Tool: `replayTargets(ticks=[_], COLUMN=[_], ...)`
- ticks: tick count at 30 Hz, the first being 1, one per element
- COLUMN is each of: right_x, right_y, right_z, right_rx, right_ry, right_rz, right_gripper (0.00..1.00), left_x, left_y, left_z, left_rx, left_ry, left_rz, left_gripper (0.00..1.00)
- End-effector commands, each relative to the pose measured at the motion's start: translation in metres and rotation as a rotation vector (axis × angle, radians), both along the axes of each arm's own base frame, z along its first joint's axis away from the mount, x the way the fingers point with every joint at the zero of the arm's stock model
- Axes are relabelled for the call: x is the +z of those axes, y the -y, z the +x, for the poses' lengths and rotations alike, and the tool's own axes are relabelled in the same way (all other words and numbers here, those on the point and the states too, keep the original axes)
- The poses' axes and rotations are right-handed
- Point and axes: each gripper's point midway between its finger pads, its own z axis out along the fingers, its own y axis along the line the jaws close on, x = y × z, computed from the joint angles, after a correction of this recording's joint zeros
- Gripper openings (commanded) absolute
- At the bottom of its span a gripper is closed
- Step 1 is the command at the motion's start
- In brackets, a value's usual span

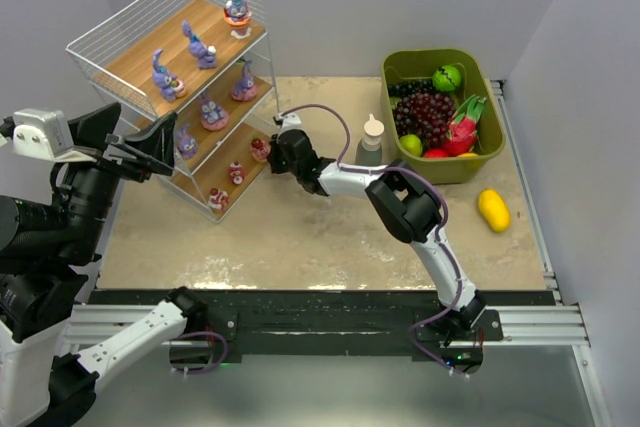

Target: Place and organize the plastic toys onto the shelf

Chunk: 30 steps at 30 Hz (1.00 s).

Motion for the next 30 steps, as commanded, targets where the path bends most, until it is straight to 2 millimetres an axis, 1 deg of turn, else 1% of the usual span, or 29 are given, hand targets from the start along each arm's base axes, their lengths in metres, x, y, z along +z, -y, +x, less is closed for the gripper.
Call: replayTargets(ticks=[1,5,7,8,10,11,12,13,14,15,16,17,18,19,21,22,23,24,25,26,27,28,29,30], right_x=[0.021,0.02,0.02,0.029,0.027,0.02,0.038,0.042,0.037,0.061,0.075,0.073,0.102,0.105,0.125,0.14,0.151,0.161,0.163,0.173,0.178,0.174,0.186,0.189], right_y=[-0.006,-0.005,-0.004,-0.003,0.004,0.012,0.016,0.02,0.031,0.036,0.041,0.051,0.058,0.064,0.068,0.075,0.077,0.077,0.085,0.087,0.089,0.097,0.102,0.108], right_z=[0.015,0.016,0.014,0.014,0.006,0.001,-0.003,-0.007,-0.013,-0.018,-0.021,-0.028,-0.031,-0.037,-0.047,-0.055,-0.058,-0.061,-0.07,-0.071,-0.074,-0.08,-0.082,-0.084], right_rx=[-0.016,-0.022,-0.02,-0.02,-0.017,-0.019,-0.02,-0.022,-0.029,-0.031,-0.037,-0.037,-0.052,-0.053,-0.027,-0.02,-0.013,-0.004,-0.004,-0.013,-0.02,-0.032,-0.059,-0.08], right_ry=[0.035,0.027,0.028,0.04,0.036,0.033,0.051,0.052,0.043,0.067,0.08,0.058,0.081,0.061,0.056,0.052,0.06,0.063,0.027,0.018,0.003,-0.035,-0.037,-0.043], right_rz=[0.041,0.032,0.031,0.045,0.04,0.022,0.038,0.036,0.007,0.025,0.029,-0.009,0.009,-0.015,-0.012,-0.015,-0.01,0.0,-0.027,-0.012,-0.011,-0.044,-0.028,-0.037], right_gripper=[0.0,0.0,0.0,0.0,0.0,0.0,0.0,0.0,0.0,0.09,0.17,0.3,0.52,0.61,0.72,0.88,0.92,0.96,0.99,0.99,0.99,0.99,0.99,0.99], left_x=[0.01,0.01,0.009,0.01,0.009,0.009,0.008,0.009,0.009,0.01,0.009,0.011,0.012,0.013,0.018,0.02,0.026,0.028,0.031,0.035,0.039,0.041,0.045,0.048], left_y=[-0.009,-0.01,-0.01,-0.01,-0.01,-0.011,-0.011,-0.012,-0.013,-0.014,-0.016,-0.019,-0.021,-0.024,-0.037,-0.044,-0.058,-0.066,-0.073,-0.083,-0.089,-0.093,-0.097,-0.099], left_z=[-0.01,-0.011,-0.01,-0.011,-0.01,-0.01,-0.01,-0.011,-0.012,-0.013,-0.013,-0.015,-0.016,-0.018,-0.022,-0.024,-0.029,-0.032,-0.037,-0.042,-0.045,-0.051,-0.054,-0.057], left_rx=[0.008,0.01,0.008,0.009,0.01,0.014,0.012,0.014,0.019,0.021,0.026,0.033,0.041,0.051,0.105,0.131,0.185,0.215,0.237,0.271,0.289,0.295,0.299,0.3], left_ry=[0.026,0.025,0.022,0.024,0.018,0.017,0.014,0.016,0.016,0.017,0.017,0.022,0.026,0.03,0.039,0.04,0.045,0.05,0.058,0.067,0.08,0.092,0.102,0.112], left_rz=[-0.043,-0.047,-0.046,-0.049,-0.053,-0.056,-0.061,-0.067,-0.072,-0.077,-0.082,-0.088,-0.09,-0.092,-0.078,-0.08,-0.105,-0.094,-0.1,-0.119,-0.119,-0.127,-0.135,-0.145], left_gripper=[0.99,1.0,1.0,1.0,0.99,1.0,1.0,0.99,1.0,1.0,1.0,0.99,0.99,0.99,1.0,0.99,0.99,1.0,1.0,1.0,0.99,0.99,1.0,0.99])
